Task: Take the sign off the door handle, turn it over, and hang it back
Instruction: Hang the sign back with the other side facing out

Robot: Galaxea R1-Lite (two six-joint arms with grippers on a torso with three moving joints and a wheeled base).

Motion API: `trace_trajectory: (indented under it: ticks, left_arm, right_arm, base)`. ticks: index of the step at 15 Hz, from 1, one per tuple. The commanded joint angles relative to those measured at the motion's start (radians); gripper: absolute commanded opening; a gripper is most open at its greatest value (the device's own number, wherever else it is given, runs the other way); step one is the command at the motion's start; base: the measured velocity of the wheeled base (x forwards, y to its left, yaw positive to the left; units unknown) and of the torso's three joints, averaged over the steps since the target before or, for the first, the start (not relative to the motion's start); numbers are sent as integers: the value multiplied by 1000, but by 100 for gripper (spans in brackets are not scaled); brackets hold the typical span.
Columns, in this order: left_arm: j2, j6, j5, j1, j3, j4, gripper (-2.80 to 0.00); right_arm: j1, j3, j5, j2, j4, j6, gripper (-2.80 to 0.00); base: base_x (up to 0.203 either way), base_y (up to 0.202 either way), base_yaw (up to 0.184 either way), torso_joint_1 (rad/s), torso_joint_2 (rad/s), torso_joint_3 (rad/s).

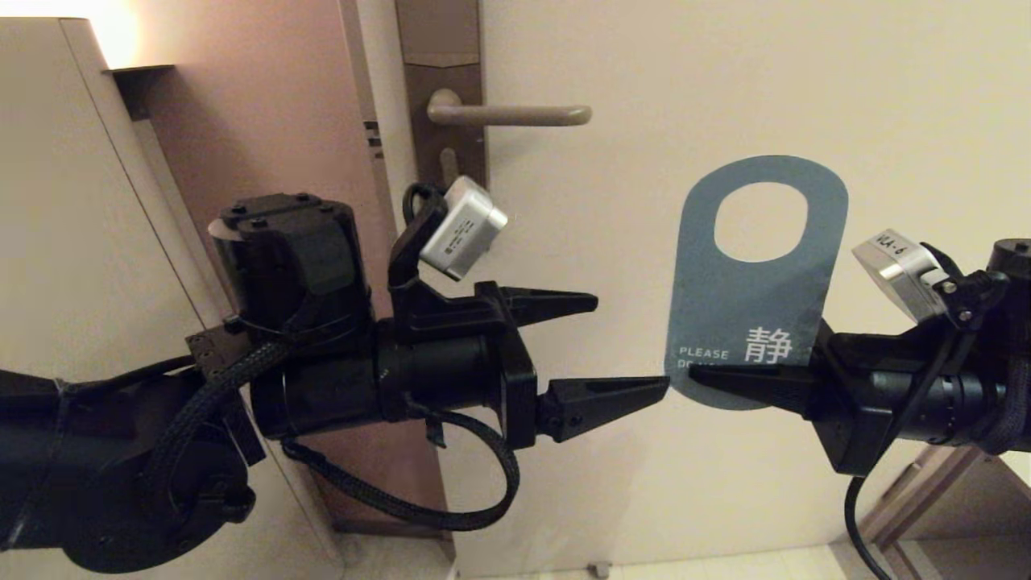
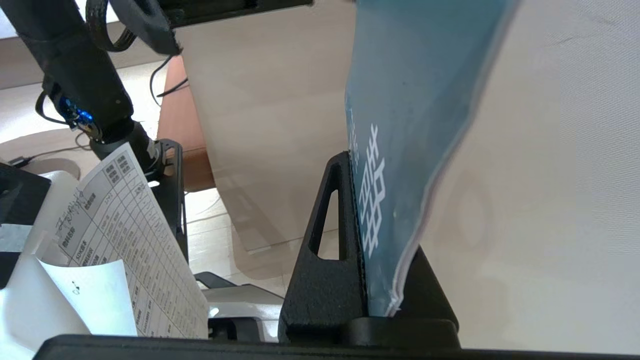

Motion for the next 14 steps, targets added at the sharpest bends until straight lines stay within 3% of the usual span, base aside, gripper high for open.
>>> trace_trajectory:
  ticks: [1, 6, 11, 14]
  left_arm:
    - [-33, 0, -4, 7, 34, -10, -280]
    - [-66, -4, 10, 34, 70, -53, -280]
    - [-124, 51, 209, 125, 148, -46, -280]
    - [-220, 116, 230, 237, 252, -27, -280]
  right_arm:
    - [-3, 4, 4, -12, -5, -1, -280]
    - [-3, 12, -41, -43, -5, -2, -280]
    - [-3, 14, -106, -53, -5, -2, -280]
    - [-7, 14, -144, -51, -5, -2, -280]
  base:
    - [0, 0, 0, 0, 0, 0]
    - [0, 0, 0, 0, 0, 0]
    - [0, 0, 0, 0, 0, 0]
    - [0, 0, 0, 0, 0, 0]
